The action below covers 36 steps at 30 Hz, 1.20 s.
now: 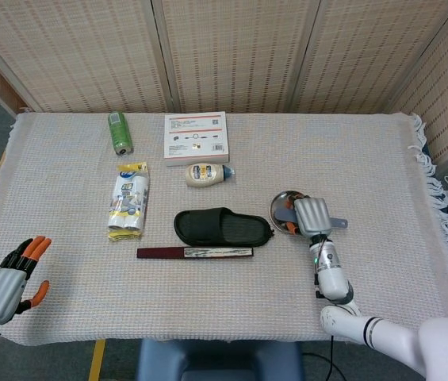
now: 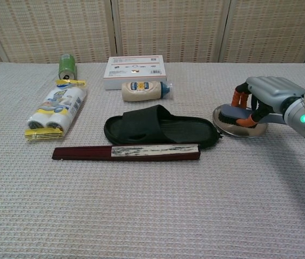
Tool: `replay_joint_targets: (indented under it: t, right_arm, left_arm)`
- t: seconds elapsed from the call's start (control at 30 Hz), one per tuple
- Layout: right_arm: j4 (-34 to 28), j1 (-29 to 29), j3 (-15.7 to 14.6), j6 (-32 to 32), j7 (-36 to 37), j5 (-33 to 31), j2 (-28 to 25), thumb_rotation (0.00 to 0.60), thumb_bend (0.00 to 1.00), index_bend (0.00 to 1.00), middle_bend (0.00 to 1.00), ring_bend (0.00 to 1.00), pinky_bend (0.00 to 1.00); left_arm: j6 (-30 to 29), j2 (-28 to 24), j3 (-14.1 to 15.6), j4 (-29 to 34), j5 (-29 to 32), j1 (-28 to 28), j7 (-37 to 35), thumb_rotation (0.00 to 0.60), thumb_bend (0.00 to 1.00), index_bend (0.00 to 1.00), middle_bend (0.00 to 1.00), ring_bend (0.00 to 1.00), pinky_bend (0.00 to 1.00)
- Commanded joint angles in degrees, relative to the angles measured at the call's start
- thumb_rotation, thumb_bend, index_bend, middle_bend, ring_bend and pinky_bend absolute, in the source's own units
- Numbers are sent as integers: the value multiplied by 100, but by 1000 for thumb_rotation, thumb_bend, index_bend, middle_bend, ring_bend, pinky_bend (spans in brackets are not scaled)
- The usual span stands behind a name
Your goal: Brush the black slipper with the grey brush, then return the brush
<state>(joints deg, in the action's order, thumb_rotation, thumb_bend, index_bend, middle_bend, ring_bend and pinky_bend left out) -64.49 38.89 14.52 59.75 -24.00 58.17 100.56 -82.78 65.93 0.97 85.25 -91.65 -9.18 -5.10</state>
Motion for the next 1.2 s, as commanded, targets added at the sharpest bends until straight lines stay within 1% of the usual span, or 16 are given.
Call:
replay_joint_targets:
  t: [0.03, 0.13, 0.23, 0.33, 0.47, 0.6, 0.73, 0.87, 0.9, 1.0, 1.2]
  right_arm:
    - [-219, 90, 27, 15, -15, 184, -145, 600, 275, 929, 601, 522, 784]
    - [-541, 245, 13, -121, -200, 337, -358, 600, 284, 937, 610, 527, 791]
    - [-919, 437, 17, -354, -568, 301, -576, 600, 288, 942, 613, 527, 792]
    - [-1241, 637, 45, -489, -1035, 144, -687, 600, 288, 946, 615, 529, 795]
    - [-1449, 924, 52, -600, -1731, -228, -664, 600, 288, 946, 615, 529, 796]
    - [-1489, 1174, 14, -635, -2247, -563, -516, 600, 288, 946, 616, 530, 796]
    - [-1416, 1348, -83, -640, -2519, -755, -297, 600, 288, 946, 615, 529, 796]
    - [-1358, 1391, -124, -632, -2576, -804, -217, 600, 288, 946, 615, 529, 796]
    - [-1235, 1437, -214, -669, -2659, -843, -88, 600, 288, 946, 615, 530, 796]
    - [-1039, 1493, -269, -636, -2697, -898, 98, 600, 288, 946, 616, 529, 796]
    - [-903, 1576, -350, -629, -2644, -845, 320, 600, 288, 946, 615, 530, 796]
  left_arm:
    - [11, 1, 1, 0, 2, -5, -2, 600, 463, 0, 0, 0, 168]
    - [15, 0, 2, 4, -4, -10, -6, 600, 462, 0, 0, 0, 169]
    - [16, -3, 6, 7, -16, -14, -16, 600, 462, 0, 0, 0, 168]
    - [12, -11, 10, 13, -25, -16, -38, 600, 462, 0, 0, 0, 168]
    - [-43, -44, 26, 31, -74, 1, -93, 600, 468, 0, 0, 0, 168]
    - [-87, -68, 36, 42, -116, 11, -143, 600, 471, 0, 0, 0, 169]
    - [-80, -91, 39, 39, -125, 2, -220, 600, 472, 0, 0, 0, 168]
    - [-80, -98, 41, 34, -136, -3, -246, 600, 473, 0, 0, 0, 168]
    - [-95, -115, 46, 36, -151, -1, -303, 600, 473, 0, 0, 0, 168]
    - [-101, -136, 52, 18, -156, 1, -370, 600, 474, 0, 0, 0, 168]
    - [-102, -154, 51, 11, -147, 3, -420, 600, 471, 0, 0, 0, 168]
